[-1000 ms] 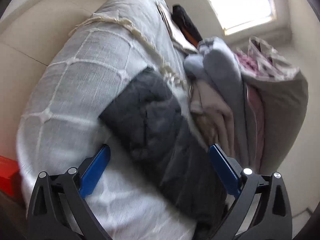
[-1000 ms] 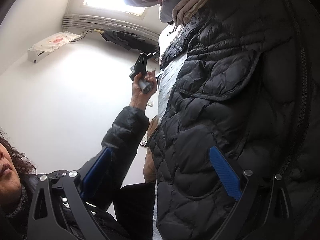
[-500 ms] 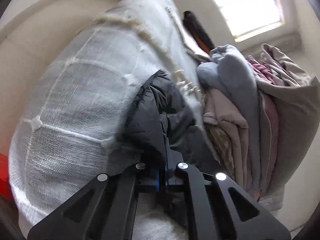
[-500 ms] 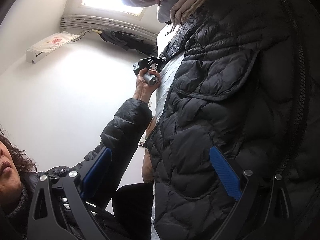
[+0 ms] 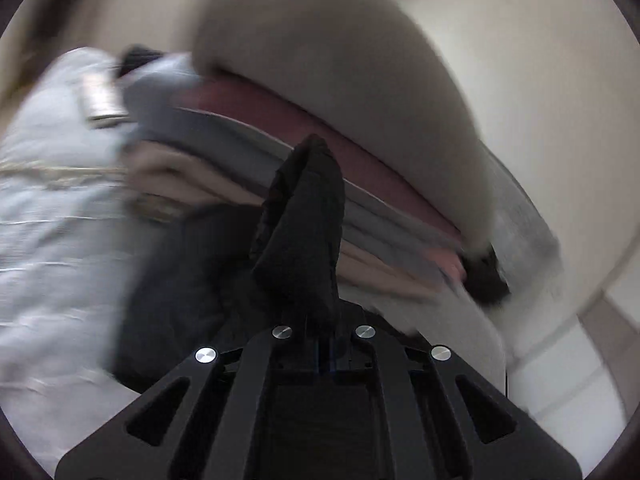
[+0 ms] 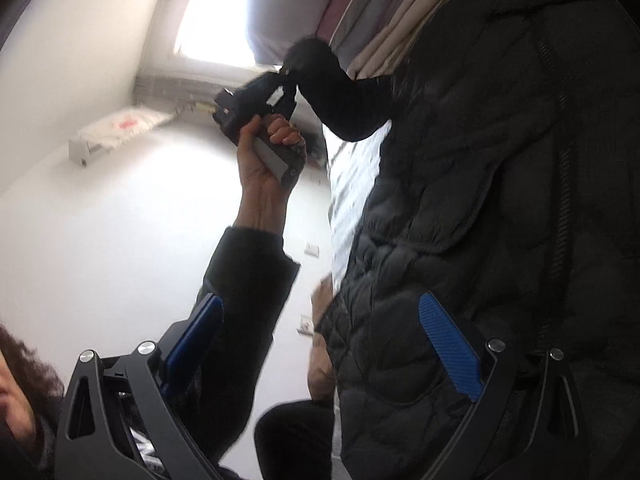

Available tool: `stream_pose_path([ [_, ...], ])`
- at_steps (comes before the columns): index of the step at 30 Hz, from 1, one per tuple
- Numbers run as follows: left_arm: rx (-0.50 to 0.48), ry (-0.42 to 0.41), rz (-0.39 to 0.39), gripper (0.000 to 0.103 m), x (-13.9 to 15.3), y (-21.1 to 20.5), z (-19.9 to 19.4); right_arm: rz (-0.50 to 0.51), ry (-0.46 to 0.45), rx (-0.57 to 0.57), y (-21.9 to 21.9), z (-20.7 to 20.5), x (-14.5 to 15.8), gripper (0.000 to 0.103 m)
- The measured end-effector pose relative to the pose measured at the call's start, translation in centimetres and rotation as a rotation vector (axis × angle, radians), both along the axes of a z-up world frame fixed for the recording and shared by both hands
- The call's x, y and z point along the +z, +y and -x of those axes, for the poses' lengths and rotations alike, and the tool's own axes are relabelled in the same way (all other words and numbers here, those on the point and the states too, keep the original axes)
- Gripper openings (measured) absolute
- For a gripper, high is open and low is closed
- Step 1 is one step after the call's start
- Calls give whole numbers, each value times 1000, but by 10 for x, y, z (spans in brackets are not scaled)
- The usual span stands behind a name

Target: Fold large clothes

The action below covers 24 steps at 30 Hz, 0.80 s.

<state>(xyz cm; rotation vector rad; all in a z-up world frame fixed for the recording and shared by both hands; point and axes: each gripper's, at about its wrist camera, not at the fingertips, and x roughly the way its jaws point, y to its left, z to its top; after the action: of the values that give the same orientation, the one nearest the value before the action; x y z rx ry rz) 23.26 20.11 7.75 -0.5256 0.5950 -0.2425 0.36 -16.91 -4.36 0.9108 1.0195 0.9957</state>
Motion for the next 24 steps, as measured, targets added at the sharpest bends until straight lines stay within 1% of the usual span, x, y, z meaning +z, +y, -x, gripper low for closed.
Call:
stream_pose_path([
  [1,-56,4,-30,2,-2,-38,-2,-10,7,-19,-5,-1,0,95],
  [3,-127,28,-68,2,-11,-90,-7,-44,32,-56,-17,-3,-2,95],
  [4,-171,54,-86,2,-23,-125,-10,-59,45,-71,-23,-4,-3,95],
  [5,-201,73,-110,2,-32,-147,-11,-76,60,-91,-30,-4,-4,95],
  [7,-253,102,-182,2,-53,-193,-11,-101,73,-119,-40,-7,-5,95],
  [8,-292,124,-241,2,-69,-221,-12,-112,78,-131,-43,-7,-5,95],
  [9,-322,146,-289,3,-81,-240,-12,-125,84,-141,-47,-7,-5,95],
  [10,-343,167,-347,8,-93,-258,-10,-138,86,-147,-50,-7,-5,95],
  [11,-378,189,-420,15,-108,-279,-10,-152,88,-151,-54,-7,-4,95],
  [12,-397,193,-466,20,-116,-290,-8,-161,87,-150,-55,-7,-3,95],
  [14,-443,193,-575,55,-130,-316,0,-177,80,-147,-57,-6,0,95],
  [16,-487,172,-621,65,-134,-329,9,-198,71,-146,-56,-7,5,95],
  [18,-577,143,-616,70,-131,-341,19,-210,67,-148,-58,-6,8,95],
  [20,-629,110,-622,81,-129,-350,30,-221,69,-154,-60,-6,9,95],
  [21,-648,118,-635,83,-132,-355,32,-223,69,-157,-61,-6,9,95],
  [23,-683,203,-669,84,-147,-364,27,-218,72,-163,-62,-5,8,95],
  [24,-682,211,-670,84,-149,-365,28,-213,75,-166,-62,-5,7,95],
])
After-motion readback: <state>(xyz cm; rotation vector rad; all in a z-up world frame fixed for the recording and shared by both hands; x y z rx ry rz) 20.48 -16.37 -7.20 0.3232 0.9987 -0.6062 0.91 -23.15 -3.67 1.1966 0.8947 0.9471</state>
